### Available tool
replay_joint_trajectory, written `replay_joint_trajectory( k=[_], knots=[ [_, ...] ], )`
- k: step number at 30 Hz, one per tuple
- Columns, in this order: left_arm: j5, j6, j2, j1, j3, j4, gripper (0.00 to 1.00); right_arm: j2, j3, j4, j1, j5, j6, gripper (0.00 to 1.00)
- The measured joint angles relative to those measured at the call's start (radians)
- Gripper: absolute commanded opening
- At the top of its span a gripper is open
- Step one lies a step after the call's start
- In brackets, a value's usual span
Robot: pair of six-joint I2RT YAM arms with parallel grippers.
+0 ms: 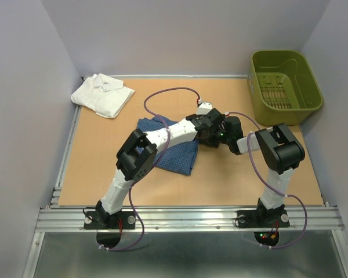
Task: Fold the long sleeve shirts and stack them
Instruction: Fold the shirt
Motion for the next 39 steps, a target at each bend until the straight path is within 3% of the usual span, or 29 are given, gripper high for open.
replay_joint_trajectory(
  k=[5,9,12,17,19,23,27,31,36,39],
  knots=[
    [0.004,0.035,-0.002,-0.010,-0.018,0.027,0.02,-0.001,0.000,-0.001,0.000,0.002,0.000,0.01],
    [0.023,0.054,-0.007,-0.017,-0.069,0.070,0.10,-0.013,-0.002,-0.013,0.006,0.020,0.000,0.01],
    [0.043,0.063,-0.011,-0.018,-0.107,0.101,0.16,-0.049,-0.017,-0.051,0.012,0.056,-0.008,0.13],
    [0.067,0.074,-0.045,-0.017,-0.142,0.124,0.37,-0.127,-0.027,-0.146,0.012,0.130,-0.042,0.37],
    [0.077,0.077,-0.085,-0.009,-0.143,0.129,0.58,-0.157,-0.027,-0.185,0.012,0.163,-0.061,0.43],
    [0.093,0.081,-0.211,0.018,-0.146,0.145,0.76,-0.229,-0.025,-0.259,0.012,0.214,-0.101,0.45],
    [0.126,0.083,-0.387,0.093,-0.215,0.205,0.76,-0.282,-0.013,-0.325,0.012,0.227,-0.137,0.45],
    [0.150,0.088,-0.542,0.240,-0.342,0.267,0.71,-0.316,0.019,-0.366,0.014,0.201,-0.151,0.45],
    [0.173,0.121,-0.548,0.446,-0.475,0.309,0.67,-0.315,0.135,-0.385,0.068,0.134,-0.164,0.45],
    [0.202,0.143,-0.485,0.510,-0.488,0.315,0.66,-0.284,0.206,-0.369,0.127,0.095,-0.164,0.44]
  ],
)
